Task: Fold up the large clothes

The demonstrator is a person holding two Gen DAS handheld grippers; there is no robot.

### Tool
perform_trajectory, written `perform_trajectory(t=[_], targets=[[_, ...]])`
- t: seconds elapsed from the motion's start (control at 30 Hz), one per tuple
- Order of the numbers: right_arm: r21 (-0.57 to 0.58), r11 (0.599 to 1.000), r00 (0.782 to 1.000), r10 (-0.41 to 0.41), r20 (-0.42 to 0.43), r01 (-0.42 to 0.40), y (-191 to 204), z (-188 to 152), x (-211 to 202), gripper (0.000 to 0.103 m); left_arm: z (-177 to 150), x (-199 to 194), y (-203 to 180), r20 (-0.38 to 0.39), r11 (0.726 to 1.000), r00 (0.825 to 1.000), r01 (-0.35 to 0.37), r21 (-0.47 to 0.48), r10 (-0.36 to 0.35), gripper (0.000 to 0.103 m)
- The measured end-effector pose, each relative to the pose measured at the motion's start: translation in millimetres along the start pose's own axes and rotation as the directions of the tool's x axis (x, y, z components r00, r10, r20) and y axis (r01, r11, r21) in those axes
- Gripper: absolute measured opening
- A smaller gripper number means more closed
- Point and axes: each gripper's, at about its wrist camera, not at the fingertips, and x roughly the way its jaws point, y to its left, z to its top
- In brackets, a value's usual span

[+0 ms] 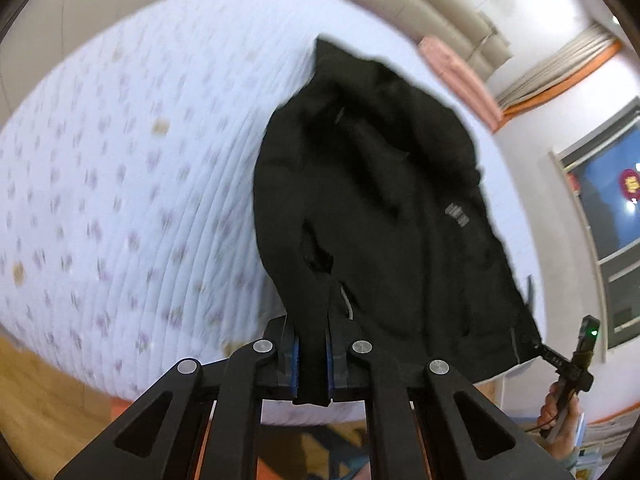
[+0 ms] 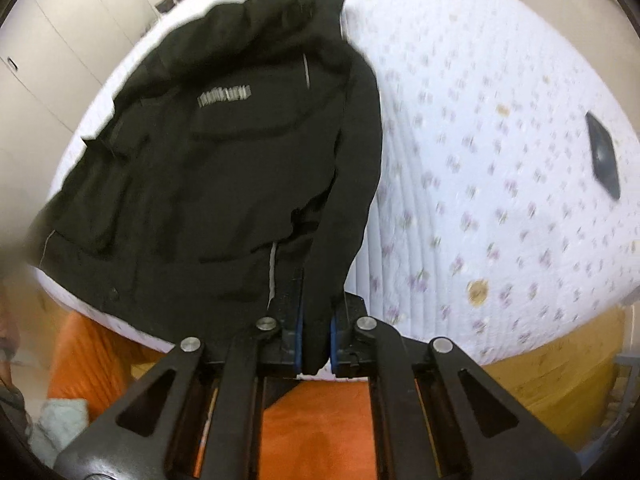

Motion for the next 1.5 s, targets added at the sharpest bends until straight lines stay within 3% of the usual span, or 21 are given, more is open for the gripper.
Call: perform_trajectory(t=[0.2, 0.43, 0.63, 0.97, 1.07, 1.2, 1.37, 1.5], targets=[[0.051, 0.997, 0.993, 0.059, 0.103, -0.065, -13, 56, -31, 0.006, 64, -16, -28, 0.1, 0.997, 0.993, 0.052, 0.055, -0.057, 0.009], [0.075, 0.986, 0.983, 0.14, 0.12, -0.15, -33, 149, -20, 0.006, 172, 22, -44, 0.124, 0.99, 0.985, 0.113, 0.08, -0.122, 0.009], [0.079, 0.987, 0.989, 0.138, 0.052, -0.142, -41, 233, 15, 0.006, 254, 71, -71, 0.116, 0.992, 0.991, 0.051, 0.114, -0.064, 0.01], [0.062, 0.994, 0.996, 0.089, 0.007, -0.089, -37, 371, 45, 0.007, 372, 117, -89, 0.101, 0.997, 0.994, 0.037, 0.07, -0.044, 0.01], [0.067, 0.995, 0.997, 0.07, -0.019, -0.069, -31, 406, 72, 0.007, 393, 141, -83, 0.087, 0.998, 0.996, -0.007, 0.064, 0.001, 0.01], [0.111, 0.992, 0.993, 0.071, -0.096, -0.06, -35, 431, 128, 0.008, 403, 202, -62, -0.001, 0.995, 0.997, -0.079, 0.055, 0.079, 0.013], [0.163, 0.985, 0.977, 0.086, -0.193, -0.055, -43, 436, 188, 0.008, 397, 263, -43, -0.095, 0.991, 0.989, -0.105, 0.082, 0.113, 0.013], [0.193, 0.979, 0.97, 0.107, -0.218, -0.064, -50, 434, 207, 0.009, 396, 277, -37, -0.121, 0.992, 0.988, -0.083, 0.099, 0.095, 0.014]])
